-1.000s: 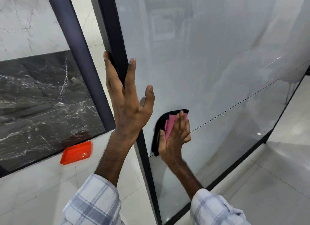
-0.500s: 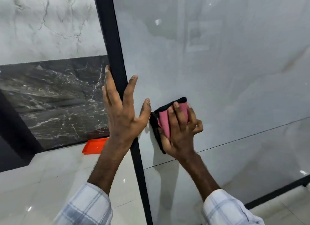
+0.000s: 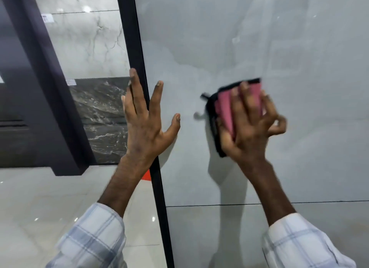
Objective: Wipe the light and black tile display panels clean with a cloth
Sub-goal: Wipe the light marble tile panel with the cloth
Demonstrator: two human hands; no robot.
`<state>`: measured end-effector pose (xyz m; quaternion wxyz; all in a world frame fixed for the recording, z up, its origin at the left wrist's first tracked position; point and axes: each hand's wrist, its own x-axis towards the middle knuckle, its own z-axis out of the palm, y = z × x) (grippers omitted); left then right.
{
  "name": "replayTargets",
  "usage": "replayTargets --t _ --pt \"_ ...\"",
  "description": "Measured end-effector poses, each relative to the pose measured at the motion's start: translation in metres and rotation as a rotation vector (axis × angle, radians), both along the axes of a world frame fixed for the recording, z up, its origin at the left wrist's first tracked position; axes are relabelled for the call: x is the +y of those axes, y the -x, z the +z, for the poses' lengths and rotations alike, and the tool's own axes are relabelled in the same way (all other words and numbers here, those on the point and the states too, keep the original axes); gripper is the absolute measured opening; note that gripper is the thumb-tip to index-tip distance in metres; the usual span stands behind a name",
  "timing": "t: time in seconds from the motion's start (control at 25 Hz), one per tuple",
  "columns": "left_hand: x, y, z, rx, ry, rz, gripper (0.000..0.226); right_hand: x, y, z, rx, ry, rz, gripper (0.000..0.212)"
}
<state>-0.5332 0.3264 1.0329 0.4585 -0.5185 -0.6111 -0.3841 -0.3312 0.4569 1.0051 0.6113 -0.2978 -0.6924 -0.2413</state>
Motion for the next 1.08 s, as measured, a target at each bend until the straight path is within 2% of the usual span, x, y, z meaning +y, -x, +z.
replayTargets --t 0.08,0.12,0.16,0.24,0.32,0.36,0.52,0.6,0.72,0.8,0.88,0.96,1.0,1.08 --pt "-0.003 0.000 0.009 0.036 0.011 0.034 0.077 0.003 -0.005 0.038 0.233 0.105 -0.076 0.065" --pt "-0.003 -0.001 0.015 0.046 0.005 0.053 0.076 -0.003 -0.002 0.044 0.245 0.115 -0.085 0.065" --pt "-0.003 -0.003 0.020 0.056 0.002 0.068 0.076 -0.009 0.004 0.038 0.167 0.085 -0.067 0.066" --pt "-0.002 -0.005 0.030 0.084 0.018 0.087 0.077 -0.021 0.012 0.007 -0.110 -0.042 0.020 0.072" --pt "-0.001 -0.004 0.039 0.113 0.030 0.100 0.078 -0.014 0.006 0.003 -0.218 -0.140 0.034 0.074" --pt "-0.001 -0.002 0.042 0.119 0.028 0.102 0.077 -0.006 0.002 0.017 -0.183 -0.144 0.024 0.074" --pt "-0.002 0.005 0.053 0.142 0.009 0.127 0.081 0.000 -0.006 0.089 0.123 0.056 -0.060 0.071" --pt "-0.004 0.006 0.057 0.141 -0.007 0.137 0.088 -0.012 0.007 0.078 0.044 0.027 -0.035 0.074" --pt "-0.006 0.010 0.065 0.170 0.004 0.166 0.098 -0.019 0.013 0.047 -0.224 -0.194 0.006 0.071" --pt "-0.005 0.011 0.076 0.196 -0.002 0.166 0.096 -0.003 0.001 0.080 -0.197 -0.202 -0.001 0.069" --pt "-0.004 0.009 0.093 0.213 -0.029 0.162 0.090 0.008 -0.012 0.133 -0.003 -0.043 -0.019 0.071" --pt "-0.005 0.006 0.110 0.222 -0.067 0.172 0.085 0.000 -0.008 0.156 0.136 0.072 -0.036 0.073" --pt "-0.006 0.005 0.116 0.222 -0.081 0.176 0.084 -0.006 0.000 0.149 0.133 0.060 -0.037 0.074" --pt "-0.006 0.006 0.126 0.228 -0.091 0.181 0.082 -0.018 0.017 0.114 -0.065 -0.068 -0.024 0.076"
